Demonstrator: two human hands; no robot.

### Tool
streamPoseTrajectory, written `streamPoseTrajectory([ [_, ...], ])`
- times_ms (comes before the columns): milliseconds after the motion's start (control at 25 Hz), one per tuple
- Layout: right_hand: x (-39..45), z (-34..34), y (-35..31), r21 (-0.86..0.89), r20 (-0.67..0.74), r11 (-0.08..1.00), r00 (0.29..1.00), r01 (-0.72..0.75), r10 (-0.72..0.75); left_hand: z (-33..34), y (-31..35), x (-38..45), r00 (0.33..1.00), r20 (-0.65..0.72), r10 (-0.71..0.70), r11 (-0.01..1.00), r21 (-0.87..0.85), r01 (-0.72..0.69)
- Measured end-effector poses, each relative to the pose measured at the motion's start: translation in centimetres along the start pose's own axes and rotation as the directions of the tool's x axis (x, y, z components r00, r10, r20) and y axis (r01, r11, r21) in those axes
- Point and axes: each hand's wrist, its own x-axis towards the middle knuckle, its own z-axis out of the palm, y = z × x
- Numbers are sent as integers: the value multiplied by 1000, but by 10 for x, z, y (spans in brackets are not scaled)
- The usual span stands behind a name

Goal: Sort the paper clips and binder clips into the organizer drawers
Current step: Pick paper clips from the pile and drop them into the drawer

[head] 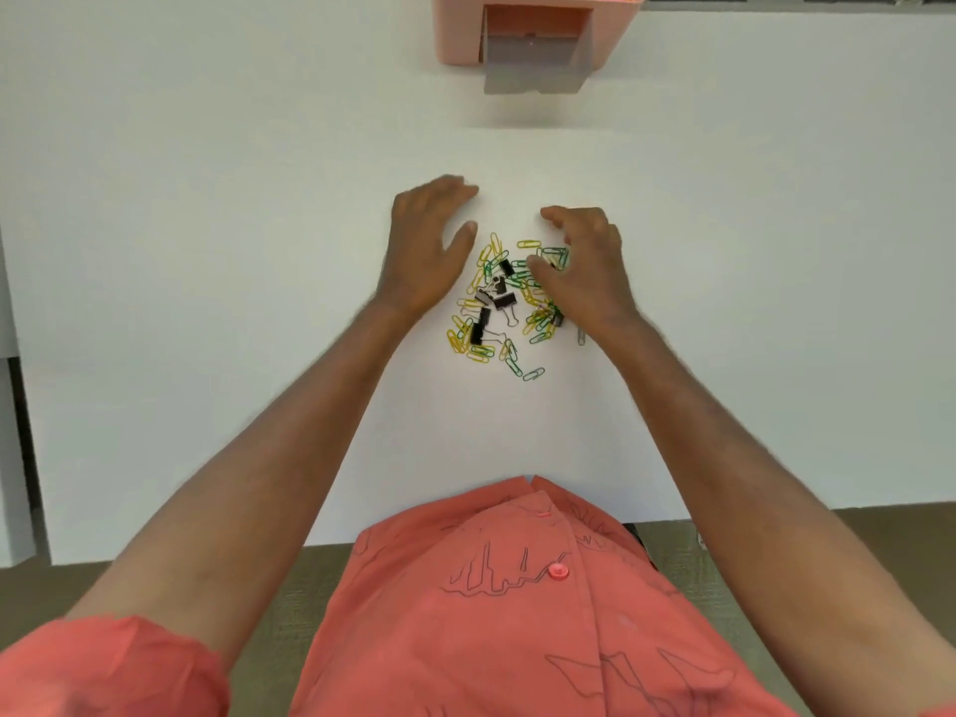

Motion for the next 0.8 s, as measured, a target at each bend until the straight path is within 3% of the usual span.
streamPoseTrajectory([
  [160,-17,10,4,-288,100,940,982,182,-159,-2,1,-35,992,125,-1,1000,-4,1],
  [320,-26,12,2,-419,46,877,971,233,-236,-7,12,-38,974,227,-14,995,98,-8],
  [680,-36,25,3,-565,-210,801,904,199,-373,3,35,-41,986,131,-104,972,223,73],
  [800,-35,25,0,-577,-194,795,914,187,-356,6,40,-43,986,113,-126,954,285,89],
])
